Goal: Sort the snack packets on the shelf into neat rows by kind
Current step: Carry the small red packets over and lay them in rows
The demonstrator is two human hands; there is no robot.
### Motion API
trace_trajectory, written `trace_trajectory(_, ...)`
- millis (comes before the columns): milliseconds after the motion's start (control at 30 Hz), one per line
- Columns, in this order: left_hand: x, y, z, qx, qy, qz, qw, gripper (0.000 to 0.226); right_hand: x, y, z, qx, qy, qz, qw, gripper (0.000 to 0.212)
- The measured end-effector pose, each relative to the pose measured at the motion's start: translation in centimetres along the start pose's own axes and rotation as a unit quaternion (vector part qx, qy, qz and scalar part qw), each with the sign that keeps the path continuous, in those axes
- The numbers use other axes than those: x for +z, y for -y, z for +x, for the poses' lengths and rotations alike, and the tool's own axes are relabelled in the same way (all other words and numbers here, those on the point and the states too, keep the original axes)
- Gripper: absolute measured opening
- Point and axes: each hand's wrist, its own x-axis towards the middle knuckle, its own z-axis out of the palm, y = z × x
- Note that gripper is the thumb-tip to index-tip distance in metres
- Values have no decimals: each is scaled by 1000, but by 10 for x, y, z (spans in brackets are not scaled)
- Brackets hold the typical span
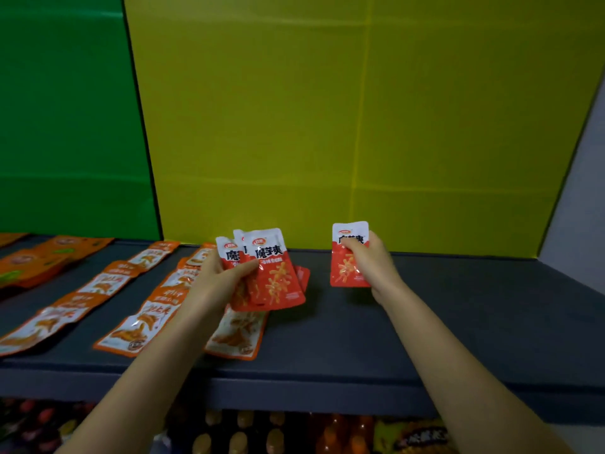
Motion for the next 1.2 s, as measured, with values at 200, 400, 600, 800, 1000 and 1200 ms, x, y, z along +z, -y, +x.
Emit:
trace_trajectory(200, -16, -8, 15, -42, -13, 15, 999, 26, 13, -36, 56, 62, 27, -137, 988, 13)
trace_trajectory(400, -20, -10, 29, -50, -6, 47, 998, 16, 17, -53, 78, 82, -14, -327, 941, 40)
trace_trajectory(600, -24, -7, 30, -66, 16, 54, 996, 20, 26, -55, 83, 60, -42, -439, 895, 49)
trace_trajectory(800, -25, -5, 32, -81, 24, 56, 995, 14, 37, -51, 77, 38, -50, -493, 868, 48)
trace_trajectory(1000, -24, -4, 31, -80, 21, 53, 995, 29, 33, -45, 73, 31, -43, -498, 865, 53)
trace_trajectory(1200, -14, -4, 29, -69, 41, 26, 996, 25, 34, -6, 51, -105, 53, -294, 948, 47)
